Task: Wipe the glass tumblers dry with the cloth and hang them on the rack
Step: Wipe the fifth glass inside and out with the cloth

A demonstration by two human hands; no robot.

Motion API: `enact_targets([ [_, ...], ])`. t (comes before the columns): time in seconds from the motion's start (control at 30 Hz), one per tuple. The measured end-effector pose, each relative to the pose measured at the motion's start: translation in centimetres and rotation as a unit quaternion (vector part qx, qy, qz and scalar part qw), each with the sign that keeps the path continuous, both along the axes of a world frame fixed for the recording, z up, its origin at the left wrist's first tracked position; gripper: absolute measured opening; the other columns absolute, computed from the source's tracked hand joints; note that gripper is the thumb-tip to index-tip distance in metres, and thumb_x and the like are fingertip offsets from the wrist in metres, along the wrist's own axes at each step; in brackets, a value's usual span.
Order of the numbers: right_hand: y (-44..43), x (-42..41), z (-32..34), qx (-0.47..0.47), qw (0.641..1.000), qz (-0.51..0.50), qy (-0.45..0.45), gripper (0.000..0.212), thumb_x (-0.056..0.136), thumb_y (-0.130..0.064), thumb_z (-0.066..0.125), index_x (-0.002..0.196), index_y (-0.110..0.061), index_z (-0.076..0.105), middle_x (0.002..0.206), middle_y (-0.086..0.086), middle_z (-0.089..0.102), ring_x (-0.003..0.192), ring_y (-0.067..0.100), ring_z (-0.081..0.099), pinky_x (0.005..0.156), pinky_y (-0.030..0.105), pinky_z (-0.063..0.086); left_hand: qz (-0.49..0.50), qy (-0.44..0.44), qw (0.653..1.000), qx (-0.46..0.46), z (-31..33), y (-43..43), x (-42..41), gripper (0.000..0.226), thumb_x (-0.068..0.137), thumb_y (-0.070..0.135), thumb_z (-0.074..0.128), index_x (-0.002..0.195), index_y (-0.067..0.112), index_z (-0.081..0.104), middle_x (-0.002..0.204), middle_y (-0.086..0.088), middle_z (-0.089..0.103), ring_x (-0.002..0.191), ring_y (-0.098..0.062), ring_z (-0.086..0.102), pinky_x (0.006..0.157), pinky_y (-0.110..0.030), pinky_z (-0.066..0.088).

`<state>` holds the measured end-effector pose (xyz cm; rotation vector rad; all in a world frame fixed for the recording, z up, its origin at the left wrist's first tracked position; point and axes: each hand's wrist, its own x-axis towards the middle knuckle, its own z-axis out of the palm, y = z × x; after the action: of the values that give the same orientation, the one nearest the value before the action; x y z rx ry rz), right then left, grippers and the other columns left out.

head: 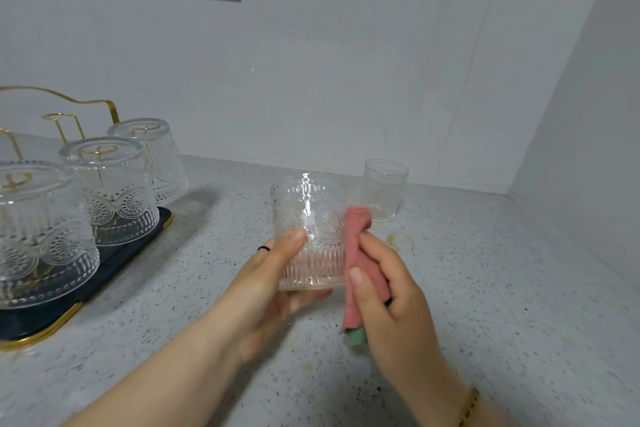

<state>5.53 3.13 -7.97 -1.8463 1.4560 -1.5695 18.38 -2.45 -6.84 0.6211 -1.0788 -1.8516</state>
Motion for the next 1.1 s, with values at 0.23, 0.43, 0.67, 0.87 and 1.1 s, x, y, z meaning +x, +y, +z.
enact_targets([
  [0.23,-0.6,-0.4,0.5,-0.095,0.988,-0.048,0.115,0.042,0.085,-0.043,0.029,0.125,-0.054,0.025,0.136,-0.044,0.010,0.130,-0.011,0.014,0.105,0.007,0.013,-0.051,-0.056,0.997,-0.015,-0.5,0.9,-0.8,0.068,0.053,0.038,0.074,0.110,0.004,0.061,0.099,-0.017,0.071,0.088,-0.027,0.069,0.068,-0.032,0.057],
  [0.43,-0.4,-0.2,0.1,-0.047,0.997,-0.015,0.061,0.038,0.080,-0.047,0.032,0.116,-0.059,0.029,0.129,-0.040,0.023,0.123,-0.022,0.022,0.099,-0.001,0.019,-0.019,-0.012,1.000,-0.007,-0.4,0.1,-0.2,0.071,0.056,0.043,0.074,0.114,0.004,0.059,0.103,-0.017,0.070,0.091,-0.027,0.069,0.070,-0.033,0.058],
  [0.67,-0.5,-0.3,0.7,-0.111,0.984,-0.068,0.124,0.044,0.086,-0.039,0.030,0.128,-0.049,0.025,0.136,-0.039,0.013,0.128,-0.012,0.014,0.102,0.009,0.018,-0.052,-0.056,0.997,-0.029,-0.6,0.7,-0.7,0.086,0.043,0.041,0.085,0.114,0.002,0.058,0.103,-0.021,0.069,0.088,-0.029,0.069,0.069,-0.033,0.057],
  [0.87,0.6,-0.2,1.6,0.038,0.997,0.023,-0.061,0.035,0.086,-0.043,0.042,0.110,-0.064,0.027,0.125,-0.023,0.048,0.100,-0.003,0.058,0.082,0.022,0.051,-0.059,0.001,0.998,-0.025,-0.4,0.2,-0.3,0.086,0.028,0.046,0.089,0.101,0.005,0.068,0.102,-0.020,0.069,0.089,-0.029,0.069,0.066,-0.031,0.057],
  [1.1,1.0,0.1,1.7,0.083,0.981,0.078,-0.158,0.045,0.087,-0.004,0.049,0.104,-0.045,0.040,0.093,-0.029,0.056,0.056,-0.011,0.060,0.049,0.005,0.044,-0.054,-0.024,0.997,-0.046,0.2,0.4,0.2,0.072,0.043,0.059,0.078,0.099,0.015,0.069,0.099,-0.003,0.073,0.090,-0.011,0.069,0.064,-0.014,0.053],
])
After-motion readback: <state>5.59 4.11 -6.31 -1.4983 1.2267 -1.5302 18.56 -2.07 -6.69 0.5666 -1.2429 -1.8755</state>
